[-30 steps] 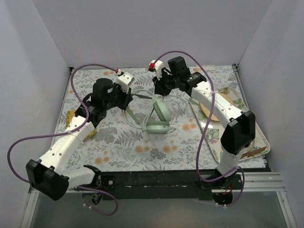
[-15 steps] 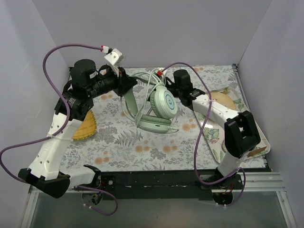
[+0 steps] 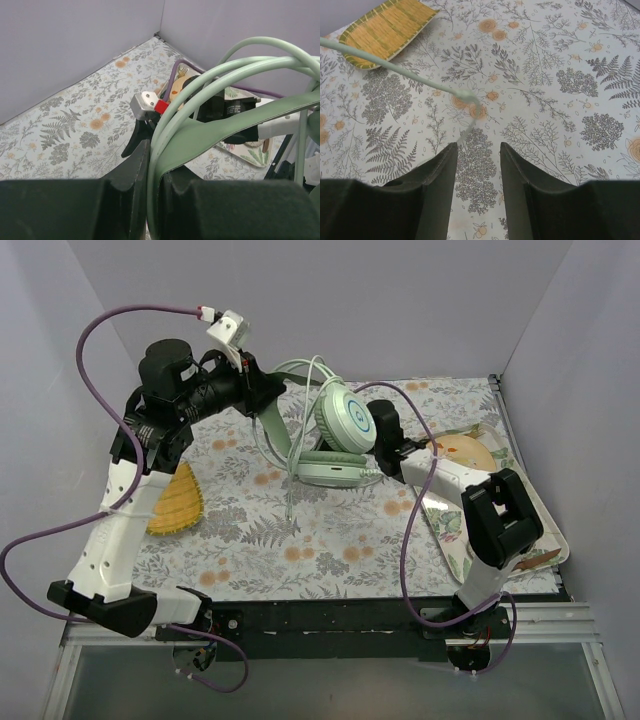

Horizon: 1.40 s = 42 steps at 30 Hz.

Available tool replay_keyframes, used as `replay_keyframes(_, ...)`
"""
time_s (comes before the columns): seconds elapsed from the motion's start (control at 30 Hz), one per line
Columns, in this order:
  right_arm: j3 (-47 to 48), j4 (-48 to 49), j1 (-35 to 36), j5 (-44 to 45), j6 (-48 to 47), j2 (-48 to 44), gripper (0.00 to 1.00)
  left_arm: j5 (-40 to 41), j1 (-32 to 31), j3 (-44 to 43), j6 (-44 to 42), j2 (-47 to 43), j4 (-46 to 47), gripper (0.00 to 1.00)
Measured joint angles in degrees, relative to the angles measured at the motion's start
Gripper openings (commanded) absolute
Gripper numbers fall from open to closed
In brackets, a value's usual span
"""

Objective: Wrap the headphones

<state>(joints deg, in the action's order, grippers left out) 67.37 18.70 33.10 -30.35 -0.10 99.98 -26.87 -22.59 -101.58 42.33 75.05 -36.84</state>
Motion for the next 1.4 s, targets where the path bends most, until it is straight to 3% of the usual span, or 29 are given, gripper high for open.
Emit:
replay_keyframes(0.17,-1.6,3.2,0.0,-0.1,0.7,1.0,0.5,0.3,0.8,-3.0,1.0,0.6,0.0,0.0)
replay_keyframes(0.2,-1.8,3.7,0.0,-0.5,1.2,1.2,0.67,0.6,0.9,-3.4,1.1,0.6,0.0,0.0)
replay_keyframes(0.27,-2.8,5.4,0.0,-1.6,2.5,1.4,0.88,1.2,1.0,-4.1,1.2,0.6,0.0,0.0)
replay_keyframes(0.43,-9.8,11.1,0.5,-3.4,4.4,-0.8,0.88,3.0,1.1,-4.4,1.2,0.6,0.0,0.0)
replay_keyframes(0.63,-22.6,18.2,1.9,-4.7,4.9,-9.6,0.89,3.6,1.1,-4.4,1.2,0.6,0.0,0.0)
replay_keyframes(0.9,-21.5,28.3,7.2,1.0,5.7,-8.5,0.88,3.6,1.1,-4.4,1.2,0.6,-0.1,0.0)
replay_keyframes(1.13,-15.5,30.3,6.9,6.9,9.3,0.5,0.72,3.5,1.2,-4.5,1.7,0.6,-0.1,0.0)
replay_keyframes(1.2,-14.9,30.4,6.9,7.8,10.5,2.0,0.64,3.5,1.2,-4.5,1.9,0.6,-0.1,0.0)
replay_keyframes(1.33,-14.9,31.1,6.9,8.3,12.2,3.3,0.34,3.5,1.4,-4.7,2.3,0.6,0.0,0.0)
replay_keyframes(1.37,-14.9,31.2,6.9,8.2,12.5,3.5,0.19,3.5,1.4,-4.8,2.4,0.6,0.0,0.0)
replay_keyframes(1.4,-14.9,31.3,6.9,8.0,13.0,3.7,0.12,3.5,1.5,-4.9,2.6,0.6,0.0,0.0)
